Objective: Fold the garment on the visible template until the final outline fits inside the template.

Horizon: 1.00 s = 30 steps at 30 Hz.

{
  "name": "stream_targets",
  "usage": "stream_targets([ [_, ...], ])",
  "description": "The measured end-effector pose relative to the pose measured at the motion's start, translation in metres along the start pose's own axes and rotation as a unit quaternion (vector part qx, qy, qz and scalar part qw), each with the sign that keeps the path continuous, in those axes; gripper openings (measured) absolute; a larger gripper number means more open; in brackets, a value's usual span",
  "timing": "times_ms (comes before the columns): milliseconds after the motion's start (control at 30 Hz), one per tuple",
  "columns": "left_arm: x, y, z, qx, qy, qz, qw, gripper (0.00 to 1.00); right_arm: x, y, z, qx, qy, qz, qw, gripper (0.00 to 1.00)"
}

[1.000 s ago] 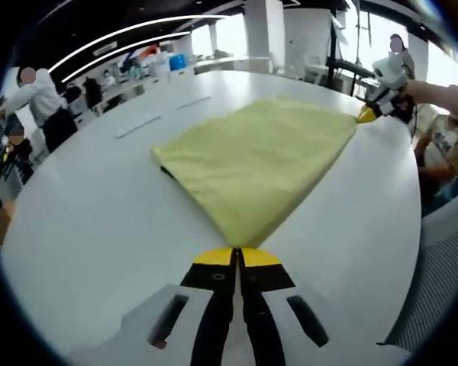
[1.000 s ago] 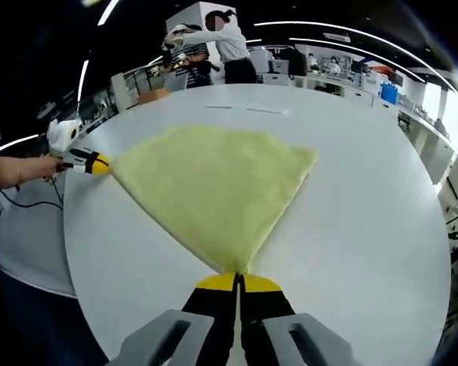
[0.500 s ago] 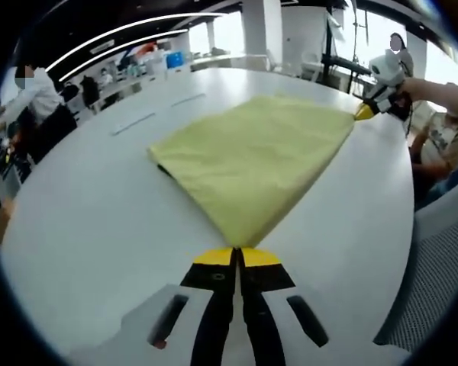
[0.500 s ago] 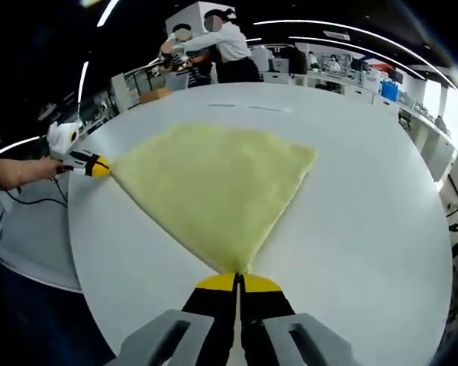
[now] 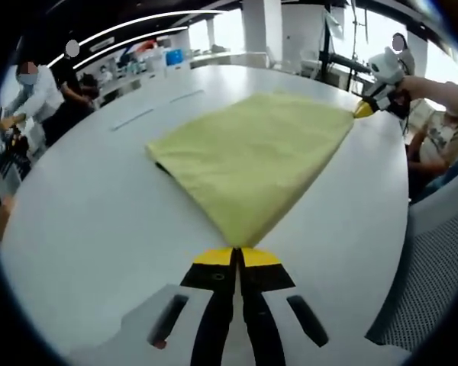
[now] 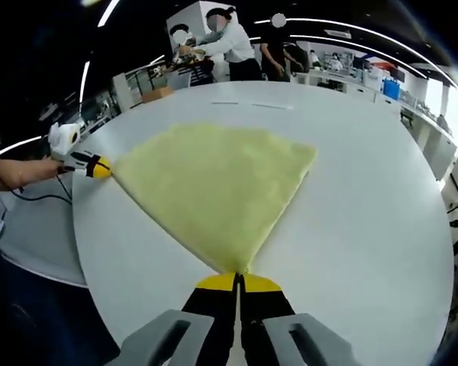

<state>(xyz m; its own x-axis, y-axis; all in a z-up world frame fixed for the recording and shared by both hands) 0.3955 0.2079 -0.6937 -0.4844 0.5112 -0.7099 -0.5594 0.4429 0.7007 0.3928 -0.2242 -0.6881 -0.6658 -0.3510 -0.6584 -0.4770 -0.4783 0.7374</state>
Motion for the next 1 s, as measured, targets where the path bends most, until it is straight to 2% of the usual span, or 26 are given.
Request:
stream_targets([
  [333, 0.0042, 0.0031, -0.0030, -0.004, 0.006, 0.005, 1.0000, 0.00, 0.0042, 0.0000, 0.0041, 0.000, -0.007, -0.002, 1.0000, 0.00],
  [400, 0.0034, 0.0031, -0.0028, -0.007, 0.025, 0.002, 0.9997, 0.00, 0.0044, -0.0006, 0.0037, 0.001, -0.010, -0.003, 0.9999, 0.00],
  [767, 0.0034, 0.0014, -0.0013, -0.011, 0.054, 0.003, 0.9985, 0.00, 0.0026, -0.0022, 0.0018, 0.010, -0.026, -0.009, 0.9996, 0.00],
  [867, 0.0025, 0.0012, -0.0003, -0.008, 0.087, -0.003, 0.9962, 0.02, -0.0004, -0.0019, 0.0017, 0.012, -0.026, -0.019, 0.9994, 0.12],
  [1000, -0.0008, 0.0018, 0.0014, -0.008, 0.112, -0.018, 0.9935, 0.20, -0.0048, -0.0019, 0.0022, 0.022, -0.025, -0.035, 0.9988, 0.33],
])
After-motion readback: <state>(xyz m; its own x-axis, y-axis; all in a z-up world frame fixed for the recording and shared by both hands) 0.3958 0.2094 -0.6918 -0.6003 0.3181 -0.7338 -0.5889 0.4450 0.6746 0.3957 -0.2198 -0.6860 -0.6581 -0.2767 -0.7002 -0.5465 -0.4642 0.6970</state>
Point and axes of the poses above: the point that each gripper's makers call its tool centre point, and the gripper's own axes: y roughly backward along the fingers, z roughly to its left, x roughly out of its underside, the point moved 8 cm from there along y, roughly backward along the fingers, and after that the axes turned 1 degree about -x, right-handed, at the moved point
